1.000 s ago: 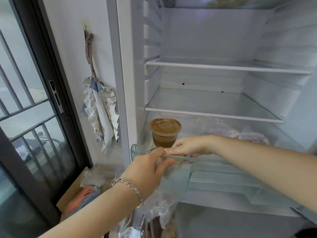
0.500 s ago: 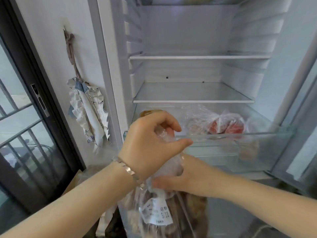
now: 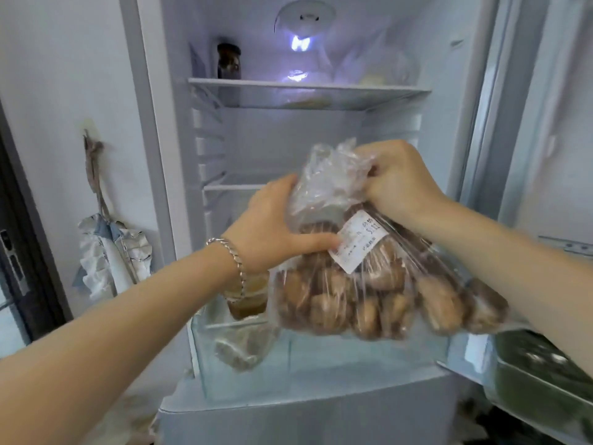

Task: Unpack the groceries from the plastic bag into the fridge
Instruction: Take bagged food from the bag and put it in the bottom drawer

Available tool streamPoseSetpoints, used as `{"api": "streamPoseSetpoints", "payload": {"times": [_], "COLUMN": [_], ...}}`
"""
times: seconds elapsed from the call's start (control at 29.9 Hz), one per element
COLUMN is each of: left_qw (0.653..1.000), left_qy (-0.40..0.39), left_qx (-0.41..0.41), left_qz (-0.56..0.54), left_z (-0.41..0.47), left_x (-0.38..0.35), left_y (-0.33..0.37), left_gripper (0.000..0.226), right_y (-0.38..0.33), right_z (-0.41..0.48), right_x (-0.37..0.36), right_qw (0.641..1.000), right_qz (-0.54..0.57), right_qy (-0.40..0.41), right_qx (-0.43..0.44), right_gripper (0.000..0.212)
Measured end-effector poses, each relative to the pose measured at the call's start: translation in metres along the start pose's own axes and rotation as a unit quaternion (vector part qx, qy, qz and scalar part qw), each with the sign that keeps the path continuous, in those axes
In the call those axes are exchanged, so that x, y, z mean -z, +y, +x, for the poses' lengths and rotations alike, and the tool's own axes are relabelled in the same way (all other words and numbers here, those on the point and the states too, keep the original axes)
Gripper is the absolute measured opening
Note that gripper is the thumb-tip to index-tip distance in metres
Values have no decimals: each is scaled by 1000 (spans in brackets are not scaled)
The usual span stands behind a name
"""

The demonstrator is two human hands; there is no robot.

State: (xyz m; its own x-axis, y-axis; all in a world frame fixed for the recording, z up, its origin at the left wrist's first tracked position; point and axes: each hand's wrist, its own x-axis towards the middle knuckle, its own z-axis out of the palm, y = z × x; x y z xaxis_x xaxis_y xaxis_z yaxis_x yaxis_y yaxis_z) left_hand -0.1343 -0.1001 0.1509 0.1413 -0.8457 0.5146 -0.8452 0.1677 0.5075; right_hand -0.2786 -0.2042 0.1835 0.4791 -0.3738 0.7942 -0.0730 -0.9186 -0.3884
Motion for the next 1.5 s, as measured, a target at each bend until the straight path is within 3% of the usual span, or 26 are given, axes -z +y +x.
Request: {"api": "streamPoseSetpoints", "payload": {"times": [0.07,0.13,0.2,0.33,0.43,0.53,0.6,0.7,0.84,0.94,1.07,1.17,1.27,1.34,1.44,1.5], "left_qw": [992,984,983,981,971,950,947,953,957,958,948,942,940,939,945,954], "left_qy": [-74,-76,-41,1,-47,-123,-141,-133,-149,-183,-250,-256,-259,-261,-206,-194], "left_qx": [75,104,112,161,232,284,287,269,219,190,192,187,179,194,250,224], "left_qz": [-63,-123,-142,-105,-19,30,36,52,121,111,51,108,134,115,38,44], "left_z": [3,9,15,24,22,18,19,26,30,29,31,32,36,40,38,29], "left_x": [-4,-12,-21,-39,-57,-72,-78,-82,-92,-99,-93,-96,-100,-91,-74,-65], "left_y": [-15,-30,-40,-58,-80,-99,-106,-111,-119,-122,-126,-135,-140,-141,-147,-144], "left_gripper": [63,63,79,58,62,67,69,70,65,68,77,56,32,30,49,47], "right_y": [11,26,38,66,90,103,108,119,143,152,149,135,118,115,120,121], "right_z": [17,30,36,26,8,-7,-8,-11,-34,-39,-24,-26,-34,-40,-48,-49], "right_x": [-1,-8,-18,-49,-66,-74,-79,-84,-101,-98,-81,-83,-97,-107,-125,-132], "right_qw": [1000,999,997,997,992,970,958,930,868,829,809,852,882,858,793,769], "right_qz": [11,32,52,32,-6,-50,-98,-212,-257,-273,-330,-250,-172,-138,-136,-157], "right_qy": [14,26,48,32,-64,-208,-249,-295,-407,-470,-472,-448,-437,-495,-593,-619], "right_qx": [13,5,-17,-58,-109,-113,-98,-58,-122,-135,-116,-106,-36,-1,-14,-39], "right_gripper": [16,7,31,50,34,48,45,16,16,18,33,61,43,22,33,35]}}
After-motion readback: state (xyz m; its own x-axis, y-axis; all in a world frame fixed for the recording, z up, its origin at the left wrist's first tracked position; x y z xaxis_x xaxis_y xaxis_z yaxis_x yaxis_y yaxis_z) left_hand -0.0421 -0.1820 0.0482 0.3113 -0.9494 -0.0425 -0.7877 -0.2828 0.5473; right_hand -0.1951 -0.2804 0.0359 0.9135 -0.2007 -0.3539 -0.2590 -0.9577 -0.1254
